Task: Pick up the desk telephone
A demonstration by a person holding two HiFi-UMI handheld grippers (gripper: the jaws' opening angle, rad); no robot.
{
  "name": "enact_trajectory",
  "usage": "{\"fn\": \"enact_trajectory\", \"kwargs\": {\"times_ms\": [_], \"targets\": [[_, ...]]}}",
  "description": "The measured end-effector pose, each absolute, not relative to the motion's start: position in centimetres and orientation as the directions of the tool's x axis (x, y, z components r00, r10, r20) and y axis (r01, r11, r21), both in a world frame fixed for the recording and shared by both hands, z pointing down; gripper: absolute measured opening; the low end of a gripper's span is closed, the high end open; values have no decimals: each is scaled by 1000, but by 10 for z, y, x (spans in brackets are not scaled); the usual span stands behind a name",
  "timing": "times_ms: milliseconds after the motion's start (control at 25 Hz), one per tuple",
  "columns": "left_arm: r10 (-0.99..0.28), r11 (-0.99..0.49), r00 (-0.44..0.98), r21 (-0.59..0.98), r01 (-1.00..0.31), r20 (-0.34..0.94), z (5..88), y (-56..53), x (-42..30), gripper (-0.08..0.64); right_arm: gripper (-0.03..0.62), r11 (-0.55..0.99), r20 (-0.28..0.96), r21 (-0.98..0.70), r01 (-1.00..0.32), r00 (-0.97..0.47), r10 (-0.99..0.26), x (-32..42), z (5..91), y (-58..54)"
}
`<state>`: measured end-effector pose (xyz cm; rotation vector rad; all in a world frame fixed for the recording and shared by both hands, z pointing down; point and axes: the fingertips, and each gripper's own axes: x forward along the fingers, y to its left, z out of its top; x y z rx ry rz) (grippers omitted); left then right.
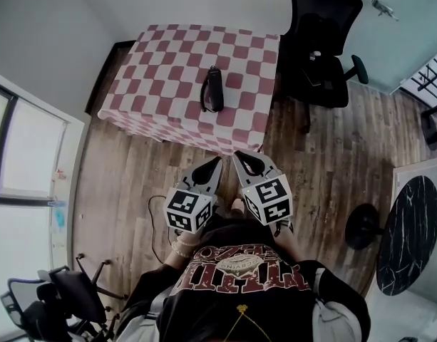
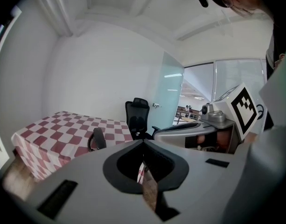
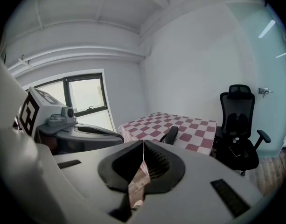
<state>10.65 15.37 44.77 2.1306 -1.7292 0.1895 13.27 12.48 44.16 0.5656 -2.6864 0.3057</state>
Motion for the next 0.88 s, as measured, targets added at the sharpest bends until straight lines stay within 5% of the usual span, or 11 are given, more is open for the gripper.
{"fn": "enact_trajectory", "kwargs": {"times_ms": [880], "targets": [[-867,-268,341,238,-934,364,455,73,32,2,20,859,438,-108,-501,-800,-411,58,446,50]]}}
